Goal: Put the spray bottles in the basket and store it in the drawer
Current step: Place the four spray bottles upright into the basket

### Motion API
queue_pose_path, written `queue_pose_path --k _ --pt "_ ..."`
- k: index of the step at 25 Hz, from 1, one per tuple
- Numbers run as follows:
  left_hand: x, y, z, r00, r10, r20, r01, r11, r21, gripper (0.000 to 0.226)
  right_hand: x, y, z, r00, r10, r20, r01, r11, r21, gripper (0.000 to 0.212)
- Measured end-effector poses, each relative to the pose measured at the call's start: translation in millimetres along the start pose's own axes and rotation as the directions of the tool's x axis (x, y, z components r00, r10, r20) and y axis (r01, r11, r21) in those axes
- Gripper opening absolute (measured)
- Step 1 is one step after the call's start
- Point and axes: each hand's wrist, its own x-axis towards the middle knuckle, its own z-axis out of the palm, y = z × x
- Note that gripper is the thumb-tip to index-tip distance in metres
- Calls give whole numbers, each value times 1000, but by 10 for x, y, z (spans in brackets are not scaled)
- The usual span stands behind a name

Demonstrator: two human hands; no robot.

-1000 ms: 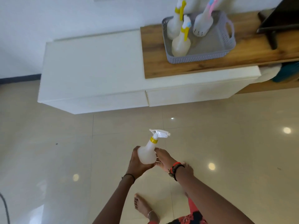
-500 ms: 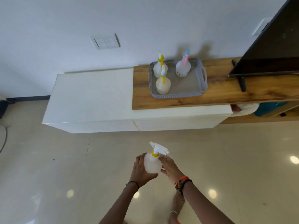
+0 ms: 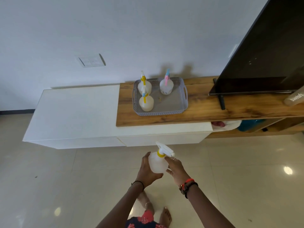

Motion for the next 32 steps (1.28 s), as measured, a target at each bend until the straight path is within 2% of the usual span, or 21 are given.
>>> queue_pose_path --k 8,15,19,24,32 --pt "618 564 -31 995 79 60 -81 996 25 98 302 -638 -175 994 -56 -91 57 998 14 37" --pt "1517 1022 -120 987 127 97 -130 991 22 102 764 -1431 -274 989 7 -147 -3 999 33 38" --pt "1991 1221 -204 979 198 40 -202 973 114 102 1068 -1868 -249 985 5 -174 -2 1000 19 29" --pt "2477 1384 -326 969 245 30 -245 936 252 102 1387 -2231 -199 992 -39 -119 46 997 55 34" --pt "3098 1601 -419 966 243 86 -257 935 243 101 1869 -2591 -104 985 -30 -169 49 993 109 41"
